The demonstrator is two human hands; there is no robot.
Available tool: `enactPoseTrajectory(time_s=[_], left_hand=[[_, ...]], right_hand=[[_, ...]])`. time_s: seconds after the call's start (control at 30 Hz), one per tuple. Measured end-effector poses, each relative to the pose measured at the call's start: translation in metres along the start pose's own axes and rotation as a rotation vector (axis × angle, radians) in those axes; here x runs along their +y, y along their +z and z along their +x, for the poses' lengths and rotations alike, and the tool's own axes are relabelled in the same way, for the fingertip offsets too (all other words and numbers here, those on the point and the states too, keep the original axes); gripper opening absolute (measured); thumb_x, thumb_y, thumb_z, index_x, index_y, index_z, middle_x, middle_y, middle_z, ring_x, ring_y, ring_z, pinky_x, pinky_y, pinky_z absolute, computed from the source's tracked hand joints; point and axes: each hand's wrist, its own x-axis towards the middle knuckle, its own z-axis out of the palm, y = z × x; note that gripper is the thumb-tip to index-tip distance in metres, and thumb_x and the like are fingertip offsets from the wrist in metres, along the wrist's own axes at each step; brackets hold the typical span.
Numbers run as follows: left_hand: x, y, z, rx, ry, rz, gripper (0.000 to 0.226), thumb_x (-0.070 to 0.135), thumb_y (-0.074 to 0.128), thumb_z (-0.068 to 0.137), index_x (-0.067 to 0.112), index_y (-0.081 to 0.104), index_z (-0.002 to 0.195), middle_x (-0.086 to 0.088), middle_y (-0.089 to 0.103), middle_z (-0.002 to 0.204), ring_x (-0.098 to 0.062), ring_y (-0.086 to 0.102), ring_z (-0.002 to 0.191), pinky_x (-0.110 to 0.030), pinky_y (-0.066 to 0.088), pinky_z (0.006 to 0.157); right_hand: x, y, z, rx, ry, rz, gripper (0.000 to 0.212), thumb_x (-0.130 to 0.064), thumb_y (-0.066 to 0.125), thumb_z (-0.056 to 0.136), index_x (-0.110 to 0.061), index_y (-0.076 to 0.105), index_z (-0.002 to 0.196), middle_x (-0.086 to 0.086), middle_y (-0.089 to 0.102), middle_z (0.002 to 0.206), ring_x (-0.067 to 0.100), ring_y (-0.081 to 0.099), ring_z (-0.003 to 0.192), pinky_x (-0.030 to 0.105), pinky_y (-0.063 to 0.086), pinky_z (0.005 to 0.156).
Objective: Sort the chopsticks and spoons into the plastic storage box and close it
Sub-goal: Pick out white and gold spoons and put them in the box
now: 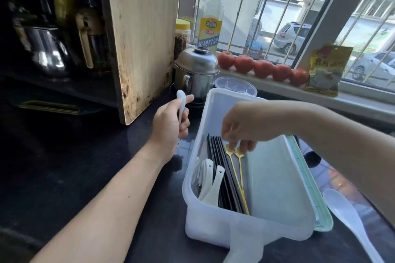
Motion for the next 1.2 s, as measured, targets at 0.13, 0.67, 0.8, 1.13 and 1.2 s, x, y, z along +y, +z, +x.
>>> enactPoseTrajectory(time_s=[0.13,0.67,0.8,1.13,1.2], left_hand=[[0.0,0.001,-0.003,-0.012,0.009,0.049,0.033,0.023,0.042,0.105,0.009,0.069,0.116,0.005,0.042,0.066,-0.012,0.026,0.055,-0.032,0.012,0.053],[-0.003,0.0,-0.004,-0.023,0.02,0.096,0.038,0.026,0.042,0.105,0.004,0.072,0.113,0.003,0.038,0.064,-0.013,0.025,0.052,-0.042,0.008,0.061],[-0.002,0.0,-0.004,-0.023,0.019,0.102,0.038,0.026,0.042,0.105,0.004,0.071,0.113,0.003,0.038,0.064,-0.013,0.025,0.052,-0.041,0.009,0.06],[-0.002,-0.001,-0.005,-0.023,0.019,0.128,0.038,0.028,0.043,0.105,0.005,0.072,0.112,0.003,0.04,0.065,-0.012,0.026,0.049,-0.04,0.01,0.059],[-0.002,0.0,-0.005,-0.024,0.015,0.125,0.038,0.028,0.042,0.105,0.005,0.073,0.11,0.003,0.04,0.066,-0.012,0.026,0.049,-0.041,0.01,0.059]], right_hand=[[-0.012,0.024,0.01,-0.247,-0.026,-0.199,0.024,-0.007,0.058,0.095,-0.015,0.066,0.116,0.002,0.075,0.08,0.011,0.07,0.057,0.023,0.059,0.061],[-0.012,0.045,0.032,-0.292,0.021,-0.35,0.034,-0.033,0.071,0.092,-0.002,0.063,0.103,0.0,0.059,0.055,0.005,0.051,0.03,0.019,0.047,0.048],[-0.009,0.041,0.029,-0.289,0.014,-0.302,0.029,-0.029,0.067,0.095,-0.001,0.066,0.105,-0.001,0.061,0.06,0.008,0.056,0.042,0.022,0.05,0.055],[-0.006,0.039,0.032,-0.25,0.044,0.021,0.016,-0.005,0.066,0.092,-0.014,0.058,0.103,0.004,0.065,0.075,0.015,0.064,0.057,0.029,0.059,0.064],[-0.006,0.039,0.033,-0.24,0.041,0.039,0.022,-0.006,0.065,0.093,-0.014,0.058,0.113,0.006,0.065,0.079,0.016,0.065,0.061,0.03,0.06,0.067]])
